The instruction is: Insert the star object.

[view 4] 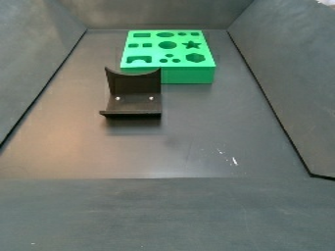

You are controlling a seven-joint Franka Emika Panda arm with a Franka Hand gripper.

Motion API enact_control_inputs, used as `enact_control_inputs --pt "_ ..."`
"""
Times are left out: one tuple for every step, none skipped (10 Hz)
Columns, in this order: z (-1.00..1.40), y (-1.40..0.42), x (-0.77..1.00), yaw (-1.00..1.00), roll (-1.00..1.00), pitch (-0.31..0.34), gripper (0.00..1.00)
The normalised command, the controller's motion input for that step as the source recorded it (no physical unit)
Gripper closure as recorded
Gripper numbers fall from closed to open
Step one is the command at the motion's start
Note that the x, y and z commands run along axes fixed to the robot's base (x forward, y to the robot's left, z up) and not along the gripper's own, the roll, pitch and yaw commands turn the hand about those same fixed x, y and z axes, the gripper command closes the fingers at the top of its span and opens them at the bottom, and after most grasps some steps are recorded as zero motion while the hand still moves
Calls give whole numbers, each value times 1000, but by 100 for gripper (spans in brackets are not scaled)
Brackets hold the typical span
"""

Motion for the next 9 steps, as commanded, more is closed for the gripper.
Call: enact_control_inputs --pt "-789 526 0 0 30 0 100" --pt "-489 377 0 -3 0 0 100" --pt "-194 231 0 0 -69 0 100" --pt "-206 183 0 0 -30 0 100" --pt "-389 237 0 0 10 3 100" --pt "-426 180 -69 0 99 0 100" --pt "-391 146 -160 0 137 0 100" --pt "-420 120 -191 0 169 0 100" --pt "-457 129 -197 0 163 0 100"
